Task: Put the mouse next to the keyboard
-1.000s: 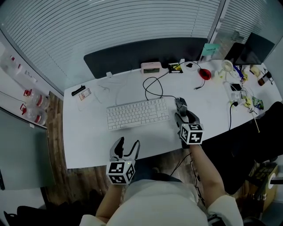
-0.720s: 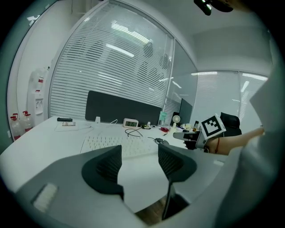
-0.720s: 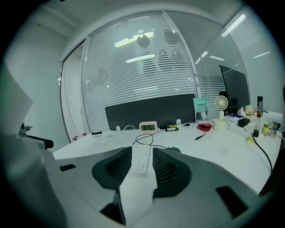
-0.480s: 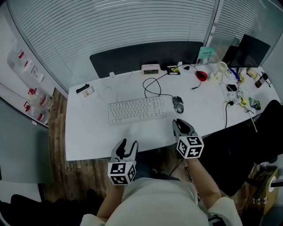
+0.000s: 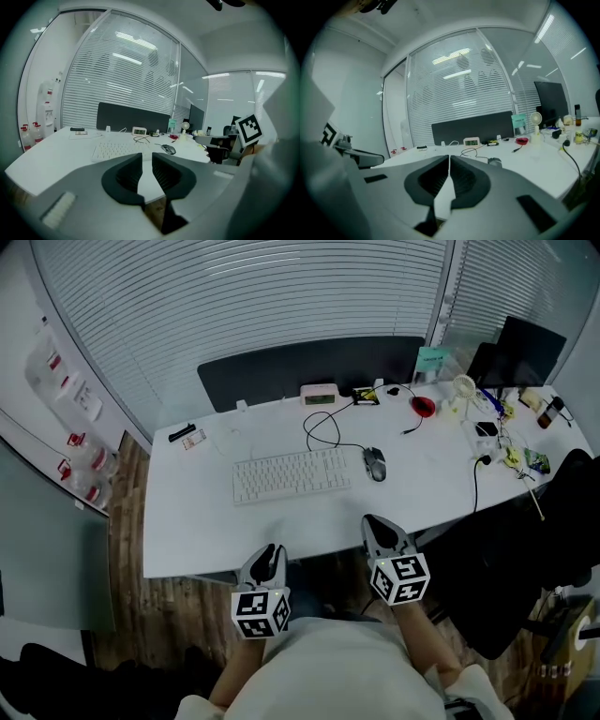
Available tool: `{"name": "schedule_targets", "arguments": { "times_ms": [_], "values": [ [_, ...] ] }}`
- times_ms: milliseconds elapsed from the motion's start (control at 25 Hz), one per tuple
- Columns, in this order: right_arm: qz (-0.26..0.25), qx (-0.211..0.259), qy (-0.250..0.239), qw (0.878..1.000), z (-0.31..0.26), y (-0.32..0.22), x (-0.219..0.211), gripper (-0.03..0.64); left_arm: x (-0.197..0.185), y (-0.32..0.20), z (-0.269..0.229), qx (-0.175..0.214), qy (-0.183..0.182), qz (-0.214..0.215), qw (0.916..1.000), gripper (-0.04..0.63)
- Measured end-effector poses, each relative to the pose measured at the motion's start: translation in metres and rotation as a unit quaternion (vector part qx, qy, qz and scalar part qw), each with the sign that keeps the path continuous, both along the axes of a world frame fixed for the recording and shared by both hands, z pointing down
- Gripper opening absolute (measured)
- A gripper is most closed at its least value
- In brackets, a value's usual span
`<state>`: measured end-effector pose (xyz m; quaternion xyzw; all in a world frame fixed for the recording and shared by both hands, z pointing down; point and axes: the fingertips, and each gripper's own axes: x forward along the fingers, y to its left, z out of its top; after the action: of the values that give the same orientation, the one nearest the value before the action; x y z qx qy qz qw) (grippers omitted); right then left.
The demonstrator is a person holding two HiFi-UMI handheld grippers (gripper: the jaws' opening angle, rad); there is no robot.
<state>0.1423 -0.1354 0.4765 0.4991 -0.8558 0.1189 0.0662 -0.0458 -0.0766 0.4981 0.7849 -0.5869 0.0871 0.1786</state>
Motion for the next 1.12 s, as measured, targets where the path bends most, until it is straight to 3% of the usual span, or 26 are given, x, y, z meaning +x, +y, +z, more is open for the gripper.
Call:
{"name": "schedule_targets", "arguments": {
  "times_ms": [320, 1120],
  "values": [
    [-0.019, 0.011, 0.006, 1.0, 0.0, 0.021, -0.009, 0.003, 0.003, 0.004, -0.003, 0.011, -0.001, 0.0, 0.9999, 0.009],
    [-0.039, -0.003, 0.0, 0.999, 0.004, 0.023, -0.013, 0.002, 0.013, 0.003, 0.002, -0.001, 0.004, 0.028, 0.9996, 0.011]
  ]
}}
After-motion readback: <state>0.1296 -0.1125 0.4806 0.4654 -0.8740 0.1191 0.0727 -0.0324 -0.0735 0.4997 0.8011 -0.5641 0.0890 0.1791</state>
